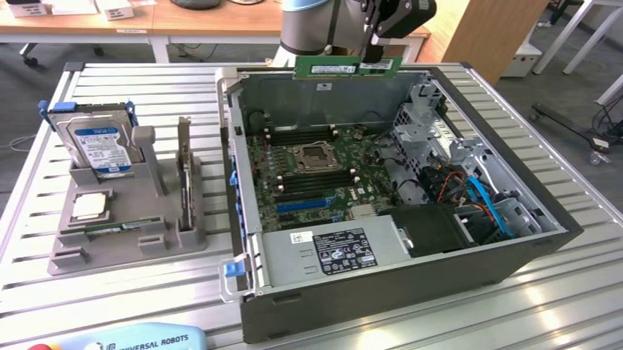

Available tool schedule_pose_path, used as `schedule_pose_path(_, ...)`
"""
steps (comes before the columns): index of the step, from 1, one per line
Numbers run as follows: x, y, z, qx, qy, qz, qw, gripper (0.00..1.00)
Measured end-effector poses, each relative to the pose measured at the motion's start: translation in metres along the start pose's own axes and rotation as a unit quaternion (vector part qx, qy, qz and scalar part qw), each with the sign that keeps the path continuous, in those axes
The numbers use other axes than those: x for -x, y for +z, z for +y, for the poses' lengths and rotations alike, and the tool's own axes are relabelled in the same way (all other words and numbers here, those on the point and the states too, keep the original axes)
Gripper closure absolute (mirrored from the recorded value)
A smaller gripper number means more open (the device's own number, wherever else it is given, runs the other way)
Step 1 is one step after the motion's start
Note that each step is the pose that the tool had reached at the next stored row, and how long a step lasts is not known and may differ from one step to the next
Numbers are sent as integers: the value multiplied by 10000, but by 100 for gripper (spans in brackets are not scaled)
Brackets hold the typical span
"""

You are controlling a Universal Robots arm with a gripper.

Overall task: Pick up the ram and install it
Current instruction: 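Pick up the ram and move it above insertion slot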

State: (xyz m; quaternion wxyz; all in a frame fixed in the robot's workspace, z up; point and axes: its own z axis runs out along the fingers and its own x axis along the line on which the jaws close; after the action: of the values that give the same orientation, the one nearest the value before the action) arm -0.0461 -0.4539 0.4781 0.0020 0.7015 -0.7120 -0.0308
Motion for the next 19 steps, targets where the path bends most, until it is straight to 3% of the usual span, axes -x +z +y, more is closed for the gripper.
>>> schedule_pose_path(19, 71, 63, -2, 0, -1, -11, 10000, 88)
